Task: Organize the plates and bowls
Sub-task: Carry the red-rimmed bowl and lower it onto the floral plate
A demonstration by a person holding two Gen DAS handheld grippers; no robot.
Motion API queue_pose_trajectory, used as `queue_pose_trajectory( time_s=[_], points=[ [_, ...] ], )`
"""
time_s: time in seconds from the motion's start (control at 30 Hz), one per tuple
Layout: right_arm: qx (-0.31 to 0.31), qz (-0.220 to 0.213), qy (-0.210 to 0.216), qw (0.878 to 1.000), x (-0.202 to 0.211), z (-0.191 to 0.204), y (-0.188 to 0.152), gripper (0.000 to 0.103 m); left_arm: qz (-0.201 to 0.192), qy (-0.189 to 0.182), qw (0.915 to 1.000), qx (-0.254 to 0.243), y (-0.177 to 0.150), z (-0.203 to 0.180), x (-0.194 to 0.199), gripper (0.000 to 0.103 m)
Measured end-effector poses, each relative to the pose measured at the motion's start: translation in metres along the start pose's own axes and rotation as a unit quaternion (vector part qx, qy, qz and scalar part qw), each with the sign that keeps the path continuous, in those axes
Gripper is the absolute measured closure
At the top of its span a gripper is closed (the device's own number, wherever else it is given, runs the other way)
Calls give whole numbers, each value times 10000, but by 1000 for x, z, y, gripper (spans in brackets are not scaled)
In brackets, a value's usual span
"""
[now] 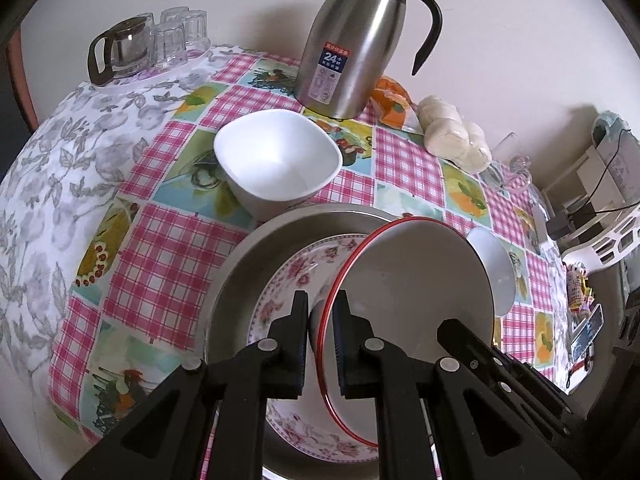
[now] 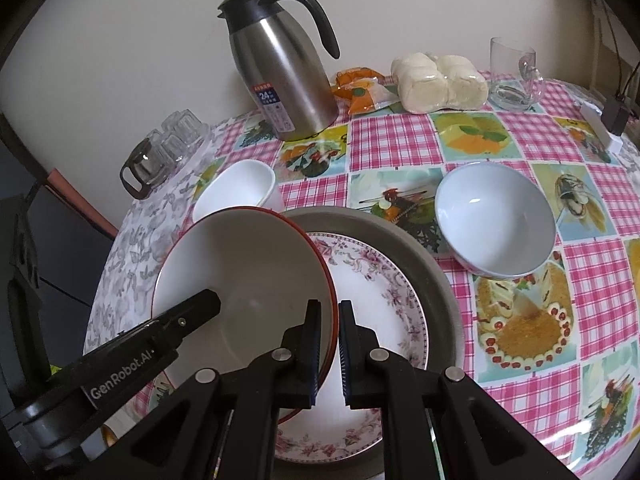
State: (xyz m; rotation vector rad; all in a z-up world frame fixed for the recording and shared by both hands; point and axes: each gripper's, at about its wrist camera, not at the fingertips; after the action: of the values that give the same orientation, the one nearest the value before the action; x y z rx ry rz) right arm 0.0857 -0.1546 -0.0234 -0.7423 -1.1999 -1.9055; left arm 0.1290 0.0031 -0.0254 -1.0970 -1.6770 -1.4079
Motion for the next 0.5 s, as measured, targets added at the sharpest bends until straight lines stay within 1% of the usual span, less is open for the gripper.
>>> queue_pose_trajectory(
  time_s=[0.27, 0.5],
  points=[
    [-16, 119, -75, 9999, -10, 2, -1, 92, 171, 60, 9998, -28, -1, 0, -12, 91],
    [-73, 179, -149, 9997, -13, -4, 0, 91, 236, 92, 9996, -94, -1, -5, -16, 90]
  ],
)
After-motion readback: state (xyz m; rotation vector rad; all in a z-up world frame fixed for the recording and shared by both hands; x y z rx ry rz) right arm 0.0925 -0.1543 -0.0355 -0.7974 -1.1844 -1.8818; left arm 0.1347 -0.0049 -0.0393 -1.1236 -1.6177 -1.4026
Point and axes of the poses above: each gripper's, at about its wrist camera, not at the fingertips, and x roughly against the way its jaws point, z to its left, y to its top, and after that the axes turned 6 degrees about y, right-handed
